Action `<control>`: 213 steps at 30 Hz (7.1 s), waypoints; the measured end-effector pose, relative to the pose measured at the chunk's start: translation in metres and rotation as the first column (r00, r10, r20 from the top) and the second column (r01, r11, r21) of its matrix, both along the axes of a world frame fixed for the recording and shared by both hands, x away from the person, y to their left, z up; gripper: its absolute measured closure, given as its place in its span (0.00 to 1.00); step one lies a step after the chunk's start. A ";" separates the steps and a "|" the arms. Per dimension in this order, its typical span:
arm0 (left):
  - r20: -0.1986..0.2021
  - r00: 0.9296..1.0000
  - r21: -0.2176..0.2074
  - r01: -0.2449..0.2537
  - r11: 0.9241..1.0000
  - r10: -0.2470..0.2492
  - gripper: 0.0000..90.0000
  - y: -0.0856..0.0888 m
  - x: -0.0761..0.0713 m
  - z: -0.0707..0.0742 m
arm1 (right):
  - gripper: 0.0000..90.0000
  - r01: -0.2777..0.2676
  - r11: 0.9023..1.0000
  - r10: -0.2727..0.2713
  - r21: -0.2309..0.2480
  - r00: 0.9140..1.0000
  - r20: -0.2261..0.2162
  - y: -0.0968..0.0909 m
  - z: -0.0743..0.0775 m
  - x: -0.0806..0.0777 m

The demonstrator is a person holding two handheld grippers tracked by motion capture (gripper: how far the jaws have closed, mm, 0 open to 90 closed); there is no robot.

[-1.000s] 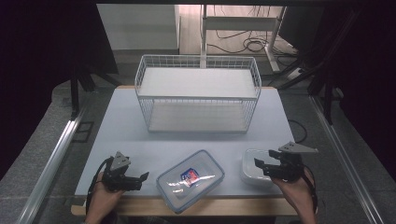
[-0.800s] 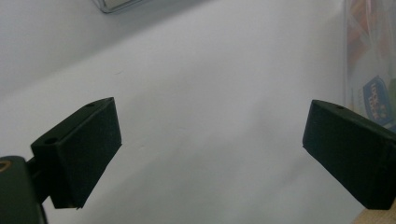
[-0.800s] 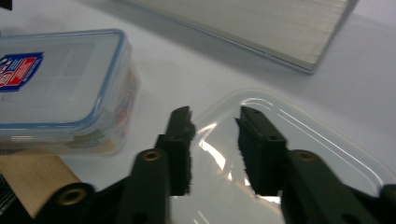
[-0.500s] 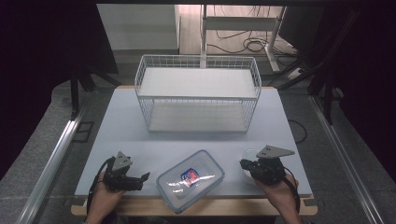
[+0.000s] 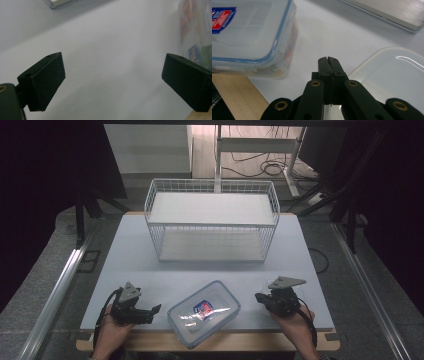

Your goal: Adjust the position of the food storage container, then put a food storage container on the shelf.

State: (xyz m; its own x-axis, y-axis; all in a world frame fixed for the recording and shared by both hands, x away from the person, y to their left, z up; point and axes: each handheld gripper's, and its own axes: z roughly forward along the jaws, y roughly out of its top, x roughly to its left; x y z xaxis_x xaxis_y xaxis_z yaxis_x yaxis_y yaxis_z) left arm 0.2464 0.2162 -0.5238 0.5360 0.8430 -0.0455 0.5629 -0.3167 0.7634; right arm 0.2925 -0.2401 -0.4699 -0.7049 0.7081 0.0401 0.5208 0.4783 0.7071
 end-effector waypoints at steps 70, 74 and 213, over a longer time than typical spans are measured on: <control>-0.188 0.962 -0.113 0.179 0.977 -0.198 0.98 -0.065 -0.035 0.006 | 1.00 -0.031 0.998 0.028 -0.063 0.999 -0.038 0.023 -0.025 0.001; -0.201 0.961 -0.095 0.173 0.980 -0.190 0.97 -0.069 -0.033 0.003 | 1.00 -0.006 0.999 0.006 -0.033 1.000 -0.001 0.025 -0.022 0.015; -0.268 0.925 -0.510 0.102 0.854 -0.270 0.57 -0.040 0.050 0.017 | 0.59 0.049 0.922 0.089 0.383 0.939 -0.333 0.023 -0.010 0.038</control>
State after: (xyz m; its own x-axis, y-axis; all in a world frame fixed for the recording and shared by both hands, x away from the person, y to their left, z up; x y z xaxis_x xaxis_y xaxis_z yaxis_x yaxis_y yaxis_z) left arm 0.2965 0.1766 -0.5065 0.5645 0.5546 -0.6113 0.7686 -0.0831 0.6343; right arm 0.3303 -0.2168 -0.4795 -0.6133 0.5755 0.5411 0.7537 0.2215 0.6188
